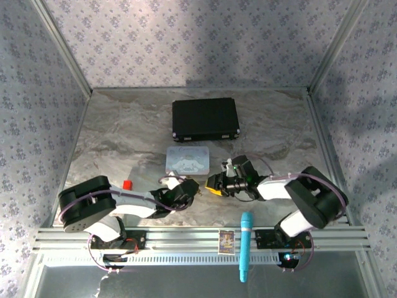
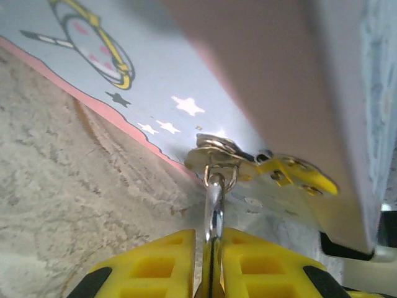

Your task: Unlock the padlock with the key

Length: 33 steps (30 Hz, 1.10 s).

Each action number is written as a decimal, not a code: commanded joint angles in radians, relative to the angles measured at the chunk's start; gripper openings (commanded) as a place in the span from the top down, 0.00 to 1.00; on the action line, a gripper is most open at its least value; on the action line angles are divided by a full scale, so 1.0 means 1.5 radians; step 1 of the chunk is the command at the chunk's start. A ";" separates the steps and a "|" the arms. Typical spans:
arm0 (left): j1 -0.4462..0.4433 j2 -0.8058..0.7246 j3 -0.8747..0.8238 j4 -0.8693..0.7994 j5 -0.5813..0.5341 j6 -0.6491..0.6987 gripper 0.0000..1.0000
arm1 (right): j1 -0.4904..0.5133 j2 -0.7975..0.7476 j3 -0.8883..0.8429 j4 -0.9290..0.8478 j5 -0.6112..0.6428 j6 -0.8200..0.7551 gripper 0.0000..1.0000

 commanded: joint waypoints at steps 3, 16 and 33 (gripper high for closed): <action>-0.005 -0.016 0.012 -0.041 0.010 -0.004 1.00 | 0.018 -0.085 0.081 -0.311 0.134 -0.265 0.57; 0.022 -0.074 -0.011 -0.070 0.025 0.000 1.00 | 0.214 -0.245 0.067 -0.283 0.435 -0.649 0.25; 0.022 -0.087 -0.006 -0.067 0.049 0.003 1.00 | 0.343 -0.055 0.098 -0.130 0.526 -0.685 0.57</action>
